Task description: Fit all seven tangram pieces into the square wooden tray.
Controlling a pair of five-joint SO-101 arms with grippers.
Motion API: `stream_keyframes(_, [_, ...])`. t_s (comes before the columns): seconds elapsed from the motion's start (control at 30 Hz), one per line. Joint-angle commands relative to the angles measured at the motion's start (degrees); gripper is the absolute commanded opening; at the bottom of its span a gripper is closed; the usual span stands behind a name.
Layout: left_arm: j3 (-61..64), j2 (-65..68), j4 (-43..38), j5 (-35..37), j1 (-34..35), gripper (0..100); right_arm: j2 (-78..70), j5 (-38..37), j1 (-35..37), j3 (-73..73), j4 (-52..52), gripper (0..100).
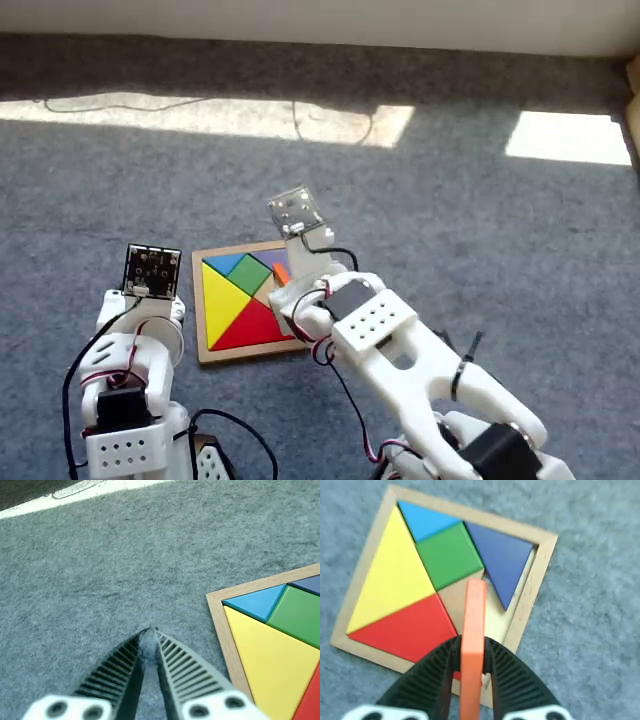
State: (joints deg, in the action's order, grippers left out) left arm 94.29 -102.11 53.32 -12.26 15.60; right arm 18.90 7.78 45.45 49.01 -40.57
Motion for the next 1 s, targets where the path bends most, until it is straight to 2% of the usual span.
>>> stream_keyframes(0.0, [-0.5, -2.2, -1.0, -0.4, -0.5, 1, -5.6, 0.7, 2.2, -5.9, 1.5, 1.1])
stream_keyframes(0.1, [-0.5, -2.2, -1.0, -0.4, -0.5, 1, -9.4, 0.7, 2.2, -8.0, 1.5, 3.9])
stream_keyframes(0.23, [-0.5, -2.2, -1.0, -0.4, -0.5, 1, -10.1, 0.7, 2.1, -8.2, 1.5, 16.3])
stream_keyframes(0.3, [-0.5, -2.2, -1.0, -0.4, -0.5, 1, -10.1, 0.7, 2.2, -8.2, 1.5, 19.0])
stream_keyframes(0.4, [-0.5, -2.2, -1.0, -0.4, -0.5, 1, -10.0, 0.7, 2.0, -8.4, 1.3, 19.1])
stream_keyframes(0.63, [-0.5, -2.2, -1.0, -0.4, -0.5, 1, -5.3, 0.7, -1.0, -13.1, -7.5, 19.1])
stream_keyframes(0.97, [-0.5, -2.2, -1.0, -0.4, -0.5, 1, 0.8, 0.7, -2.5, -10.0, -7.4, 19.1])
